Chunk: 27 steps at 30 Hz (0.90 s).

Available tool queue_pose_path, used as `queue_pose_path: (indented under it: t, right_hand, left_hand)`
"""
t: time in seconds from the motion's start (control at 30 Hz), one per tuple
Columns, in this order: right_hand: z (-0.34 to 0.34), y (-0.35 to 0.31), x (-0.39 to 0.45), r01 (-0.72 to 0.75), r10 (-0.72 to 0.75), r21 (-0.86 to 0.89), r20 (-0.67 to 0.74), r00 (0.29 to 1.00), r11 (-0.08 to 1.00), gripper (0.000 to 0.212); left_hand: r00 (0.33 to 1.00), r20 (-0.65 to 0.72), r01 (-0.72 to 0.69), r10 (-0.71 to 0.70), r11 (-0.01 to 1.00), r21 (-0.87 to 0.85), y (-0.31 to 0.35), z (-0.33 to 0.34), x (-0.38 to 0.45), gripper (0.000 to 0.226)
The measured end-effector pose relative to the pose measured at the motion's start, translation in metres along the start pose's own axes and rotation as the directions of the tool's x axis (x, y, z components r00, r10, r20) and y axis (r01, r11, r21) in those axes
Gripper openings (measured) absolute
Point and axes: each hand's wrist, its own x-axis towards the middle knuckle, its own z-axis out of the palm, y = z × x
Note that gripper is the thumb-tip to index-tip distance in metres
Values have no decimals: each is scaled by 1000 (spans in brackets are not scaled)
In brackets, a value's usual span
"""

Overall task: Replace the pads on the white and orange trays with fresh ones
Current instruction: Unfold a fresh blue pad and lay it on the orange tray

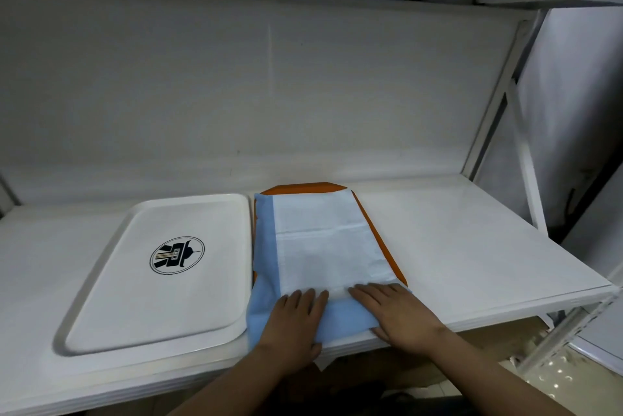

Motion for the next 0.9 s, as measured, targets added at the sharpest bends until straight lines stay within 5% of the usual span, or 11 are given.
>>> queue_pose_path:
  t: [0.33,0.57,0.63,0.73,0.8,0.9]
  right_hand:
    - [-27,7,-14,-216,159,263,224,962,940,93]
    - [-34,5,-9,-481,534,543,69,843,688,37]
    - [-30,13,-7,-541,669,602,15,743,587,24]
    - [-22,26,-4,-653,766,668,191,614,357,27]
    - [-18,29,-3,-671,733,724,369,571,158,33]
    - [-23,26,-4,-579,639,799,532,555,-163,31]
  left_hand:
    - [985,-115,133,-130,991,13,-31,6,-26,83]
    - [953,95,286,-288,958,30,-20,-30,-34,126]
    - [947,85,310,-310,951,13,-18,-32,-35,125]
    - [957,6,289,-289,954,-77,-18,-30,-37,95]
    - [976,-39,208,-214,971,-115,-18,-24,-32,78]
    - [988,-20,141,-150,962,-233,-12,-30,-33,87]
